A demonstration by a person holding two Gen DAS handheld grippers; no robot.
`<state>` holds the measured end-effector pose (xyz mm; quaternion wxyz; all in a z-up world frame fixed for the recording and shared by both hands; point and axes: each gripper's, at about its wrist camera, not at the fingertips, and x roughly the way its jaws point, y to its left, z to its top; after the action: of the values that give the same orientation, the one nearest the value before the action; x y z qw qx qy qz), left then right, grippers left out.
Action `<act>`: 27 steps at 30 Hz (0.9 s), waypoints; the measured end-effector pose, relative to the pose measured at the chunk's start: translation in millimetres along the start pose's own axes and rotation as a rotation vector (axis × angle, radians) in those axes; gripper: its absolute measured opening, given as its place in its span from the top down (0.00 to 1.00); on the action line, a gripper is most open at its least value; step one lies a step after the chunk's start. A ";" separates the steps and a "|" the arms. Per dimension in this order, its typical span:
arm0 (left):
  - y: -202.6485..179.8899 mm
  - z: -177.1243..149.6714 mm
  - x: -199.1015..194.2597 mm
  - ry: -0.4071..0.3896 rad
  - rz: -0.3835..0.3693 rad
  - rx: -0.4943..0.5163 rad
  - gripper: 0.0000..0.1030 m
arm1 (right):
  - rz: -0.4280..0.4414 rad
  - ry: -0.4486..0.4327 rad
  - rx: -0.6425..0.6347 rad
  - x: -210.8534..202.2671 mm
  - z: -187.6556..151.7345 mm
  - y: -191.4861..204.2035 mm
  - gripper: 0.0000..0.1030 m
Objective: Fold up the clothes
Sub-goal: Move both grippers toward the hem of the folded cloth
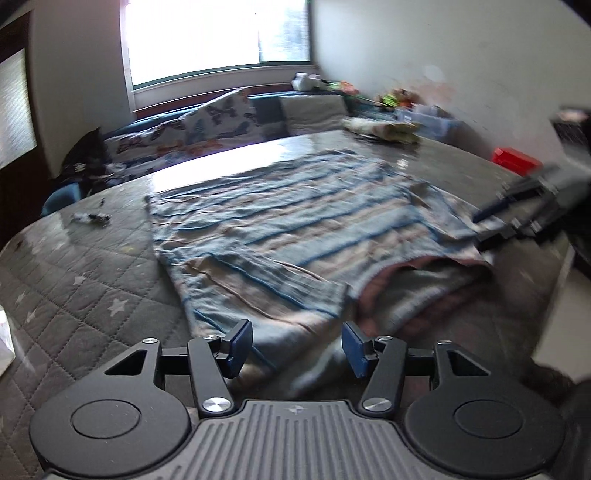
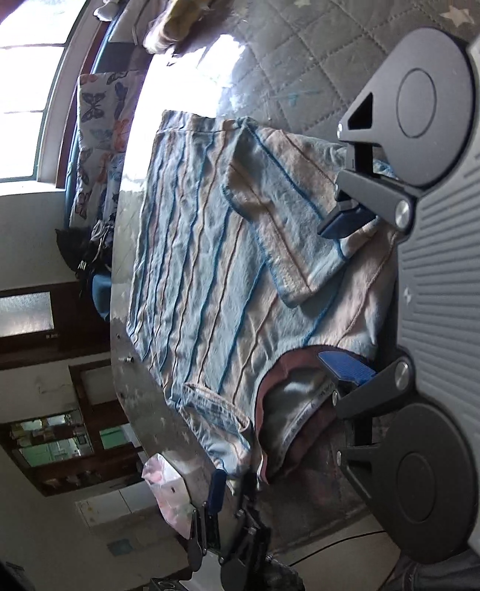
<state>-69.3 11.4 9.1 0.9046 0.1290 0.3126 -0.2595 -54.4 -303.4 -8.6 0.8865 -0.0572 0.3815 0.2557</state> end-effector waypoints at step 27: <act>-10.7 13.0 10.5 -0.087 -0.020 0.078 0.86 | -0.074 0.061 -0.298 -2.5 -12.2 33.3 0.33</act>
<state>-61.6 -6.7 11.7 0.9089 0.1497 0.2641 -0.2860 -80.2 -279.3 -12.3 0.8650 -0.2098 0.3637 0.2748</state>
